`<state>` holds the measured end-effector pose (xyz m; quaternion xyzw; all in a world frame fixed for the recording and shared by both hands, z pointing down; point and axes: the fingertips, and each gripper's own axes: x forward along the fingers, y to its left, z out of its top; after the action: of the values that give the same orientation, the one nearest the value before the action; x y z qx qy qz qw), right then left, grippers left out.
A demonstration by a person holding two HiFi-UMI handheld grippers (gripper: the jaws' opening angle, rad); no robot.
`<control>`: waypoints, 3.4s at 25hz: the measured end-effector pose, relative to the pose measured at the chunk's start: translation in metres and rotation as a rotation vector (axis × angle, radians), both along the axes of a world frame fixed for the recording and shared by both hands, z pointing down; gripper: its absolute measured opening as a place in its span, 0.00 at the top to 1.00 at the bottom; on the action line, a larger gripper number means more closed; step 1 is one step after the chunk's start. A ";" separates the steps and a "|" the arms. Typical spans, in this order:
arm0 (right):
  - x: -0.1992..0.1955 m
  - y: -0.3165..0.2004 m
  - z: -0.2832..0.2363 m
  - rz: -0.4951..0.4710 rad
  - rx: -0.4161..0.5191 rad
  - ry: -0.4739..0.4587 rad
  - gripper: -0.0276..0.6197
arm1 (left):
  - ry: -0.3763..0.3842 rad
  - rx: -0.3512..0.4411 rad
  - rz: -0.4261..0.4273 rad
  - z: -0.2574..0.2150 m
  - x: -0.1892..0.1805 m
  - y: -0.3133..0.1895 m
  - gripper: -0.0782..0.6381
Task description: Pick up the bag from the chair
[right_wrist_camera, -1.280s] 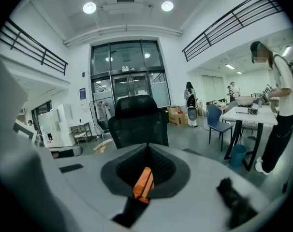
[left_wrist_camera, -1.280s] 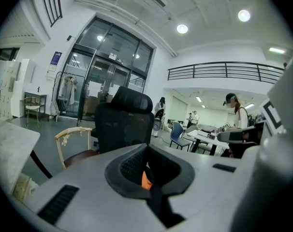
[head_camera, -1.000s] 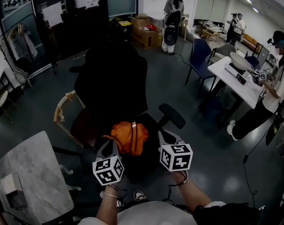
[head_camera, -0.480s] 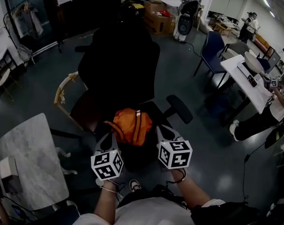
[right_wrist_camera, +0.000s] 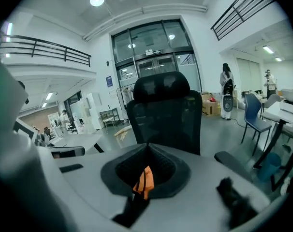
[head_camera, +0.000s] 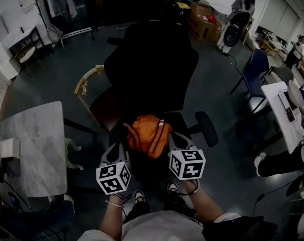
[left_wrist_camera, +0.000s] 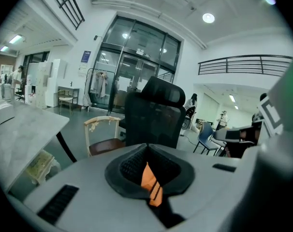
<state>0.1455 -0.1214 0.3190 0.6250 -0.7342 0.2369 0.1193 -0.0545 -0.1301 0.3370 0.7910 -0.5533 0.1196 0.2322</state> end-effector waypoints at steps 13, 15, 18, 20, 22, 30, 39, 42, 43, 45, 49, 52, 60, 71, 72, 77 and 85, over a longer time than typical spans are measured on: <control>-0.021 -0.007 0.099 -0.244 -0.171 -0.055 0.91 | -0.014 -0.132 -0.166 0.066 0.018 0.035 0.87; -0.024 -0.003 0.118 -0.253 -0.195 -0.061 0.91 | -0.012 -0.162 -0.165 0.086 0.020 0.040 0.87; -0.026 0.009 0.146 -0.258 -0.241 -0.064 0.91 | -0.012 -0.205 -0.138 0.113 0.028 0.051 0.87; -0.028 0.016 0.164 -0.261 -0.260 -0.061 0.91 | -0.010 -0.223 -0.109 0.131 0.036 0.054 0.87; -0.029 0.021 0.182 -0.263 -0.272 -0.055 0.91 | -0.003 -0.235 -0.079 0.150 0.046 0.056 0.87; -0.028 0.038 0.255 -0.262 -0.341 -0.039 0.91 | 0.025 -0.333 -0.037 0.227 0.071 0.085 0.87; -0.039 0.044 0.312 -0.274 -0.383 -0.074 0.91 | -0.033 -0.403 -0.079 0.292 0.051 0.095 0.87; -0.045 0.047 0.319 -0.285 -0.394 -0.078 0.91 | -0.051 -0.403 -0.088 0.298 0.045 0.094 0.87; -0.047 0.047 0.320 -0.289 -0.394 -0.077 0.91 | -0.052 -0.406 -0.090 0.300 0.044 0.093 0.87; -0.049 0.045 0.322 -0.298 -0.390 -0.070 0.91 | -0.045 -0.415 -0.094 0.304 0.044 0.093 0.87; -0.054 0.039 0.325 -0.325 -0.382 -0.051 0.91 | -0.046 -0.416 -0.095 0.309 0.047 0.089 0.87; -0.059 0.035 0.328 -0.346 -0.382 -0.052 0.90 | -0.038 -0.424 -0.098 0.311 0.048 0.089 0.87; -0.068 0.029 0.335 -0.389 -0.382 -0.042 0.89 | -0.028 -0.444 -0.127 0.319 0.041 0.093 0.87; -0.090 0.025 0.352 -0.457 -0.393 0.006 0.68 | -0.038 -0.465 -0.172 0.331 0.021 0.106 0.87; -0.092 0.024 0.354 -0.463 -0.392 0.018 0.67 | -0.035 -0.466 -0.178 0.331 0.019 0.107 0.87; -0.104 0.024 0.365 -0.502 -0.386 0.109 0.64 | -0.021 -0.472 -0.203 0.338 0.004 0.113 0.87; -0.118 0.012 0.374 -0.518 -0.358 0.258 0.63 | -0.014 -0.488 -0.239 0.349 -0.023 0.122 0.87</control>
<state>0.0271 -0.1096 0.6928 0.4117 -0.7941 0.2429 0.3755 -0.0773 -0.0077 0.6860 0.6398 -0.5991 0.2268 0.4245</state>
